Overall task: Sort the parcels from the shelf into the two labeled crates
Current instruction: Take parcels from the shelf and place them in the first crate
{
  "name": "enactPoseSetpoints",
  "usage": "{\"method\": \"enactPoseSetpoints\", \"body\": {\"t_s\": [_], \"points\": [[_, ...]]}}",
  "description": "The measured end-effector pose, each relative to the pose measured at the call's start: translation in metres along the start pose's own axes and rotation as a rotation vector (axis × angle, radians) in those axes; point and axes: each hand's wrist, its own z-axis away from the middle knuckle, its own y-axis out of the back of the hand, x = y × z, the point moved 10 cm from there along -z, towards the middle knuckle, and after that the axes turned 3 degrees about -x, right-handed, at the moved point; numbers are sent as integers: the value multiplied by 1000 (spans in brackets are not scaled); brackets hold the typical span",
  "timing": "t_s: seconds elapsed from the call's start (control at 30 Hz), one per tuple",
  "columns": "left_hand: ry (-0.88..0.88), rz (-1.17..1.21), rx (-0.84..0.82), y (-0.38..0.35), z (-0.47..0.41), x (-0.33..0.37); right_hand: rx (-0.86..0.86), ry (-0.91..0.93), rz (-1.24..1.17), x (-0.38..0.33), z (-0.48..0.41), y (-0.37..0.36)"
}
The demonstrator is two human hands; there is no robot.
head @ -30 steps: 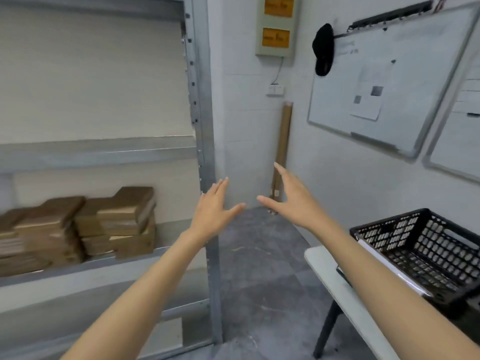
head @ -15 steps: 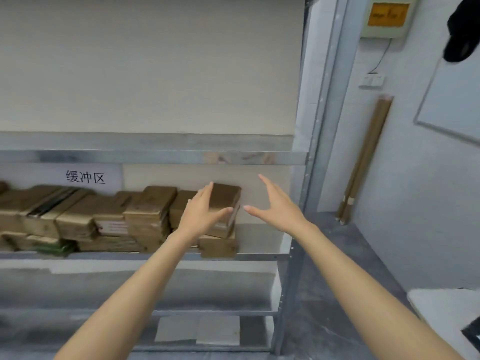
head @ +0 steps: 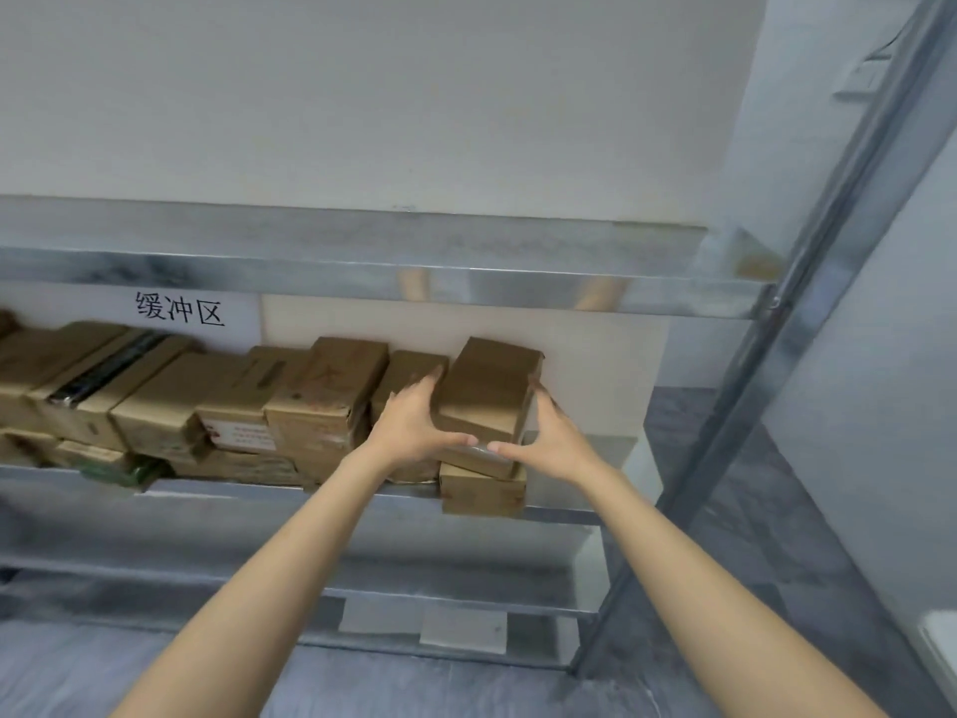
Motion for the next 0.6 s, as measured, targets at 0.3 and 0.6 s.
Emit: {"method": "enactPoseSetpoints", "body": {"t_s": [0.3, 0.6], "points": [[-12, 22, -136, -29, -32, -26, 52, 15, -111, 13, -32, -16], [7, 162, 11, -22, -22, -28, 76, -7, -136, 15, -23, -18]]}}
